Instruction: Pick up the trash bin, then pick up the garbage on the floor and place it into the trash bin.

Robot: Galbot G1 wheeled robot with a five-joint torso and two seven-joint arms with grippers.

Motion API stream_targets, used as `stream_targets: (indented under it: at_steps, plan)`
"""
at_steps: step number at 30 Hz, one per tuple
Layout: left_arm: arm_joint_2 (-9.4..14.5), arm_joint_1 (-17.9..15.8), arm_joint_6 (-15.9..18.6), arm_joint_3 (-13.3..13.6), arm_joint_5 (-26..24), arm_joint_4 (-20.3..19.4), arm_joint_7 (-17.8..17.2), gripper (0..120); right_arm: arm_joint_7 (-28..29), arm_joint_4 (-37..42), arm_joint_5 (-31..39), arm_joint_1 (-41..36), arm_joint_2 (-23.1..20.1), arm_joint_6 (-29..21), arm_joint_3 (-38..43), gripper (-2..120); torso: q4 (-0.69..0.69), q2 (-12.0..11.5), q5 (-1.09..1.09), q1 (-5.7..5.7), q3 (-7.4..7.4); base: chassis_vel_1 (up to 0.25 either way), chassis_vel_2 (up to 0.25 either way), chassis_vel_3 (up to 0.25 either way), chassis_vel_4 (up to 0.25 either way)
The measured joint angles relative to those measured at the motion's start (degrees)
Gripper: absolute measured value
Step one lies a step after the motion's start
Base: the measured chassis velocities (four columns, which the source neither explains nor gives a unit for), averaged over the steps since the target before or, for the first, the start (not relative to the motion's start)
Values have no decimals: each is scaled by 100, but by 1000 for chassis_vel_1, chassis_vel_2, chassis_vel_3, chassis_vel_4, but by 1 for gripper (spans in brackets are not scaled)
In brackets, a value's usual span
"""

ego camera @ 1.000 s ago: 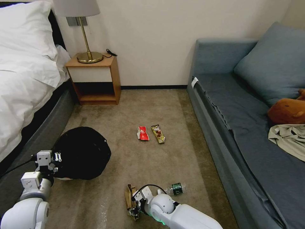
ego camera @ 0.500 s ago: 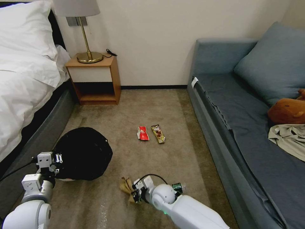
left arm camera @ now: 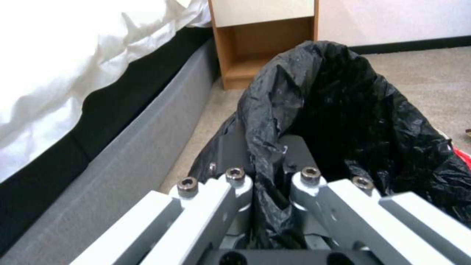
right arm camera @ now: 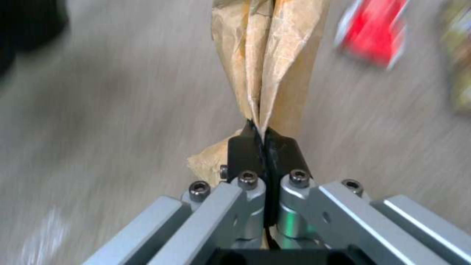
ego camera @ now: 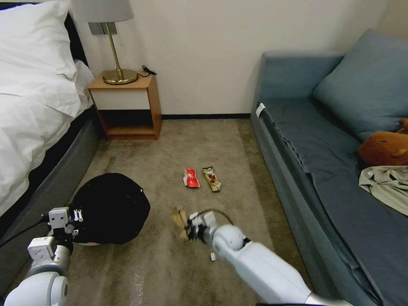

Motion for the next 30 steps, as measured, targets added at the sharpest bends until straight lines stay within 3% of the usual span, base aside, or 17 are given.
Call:
stream_targets:
  at_steps: [10, 16, 21, 30]
  plan:
    - [-109, -41, 6, 95, -19, -11, 3, 4, -321, 676, 47, 376, -94, 245, 534, 0, -1, 0, 0, 0, 0, 0, 0, 0, 0]
    - [-327, -35, 14, 284, 32, -45, 3, 4, -561, 1705, 1187, 601, -90, 211, 314, 0, 0, 0, 0, 0, 0, 0, 0, 0, 0]
    - [-351, -38, 8, 382, 82, -33, 1, 4, -644, 2278, 1911, 661, -16, 62, -182, 0, 0, 0, 0, 0, 0, 0, 0, 0, 0]
    - [-324, -12, 5, 393, 5, -40, -6, 4, -536, 2022, 1837, 526, 150, 94, -899, 0, 1, 0, -1, 0, 0, 0, 0, 0, 0]
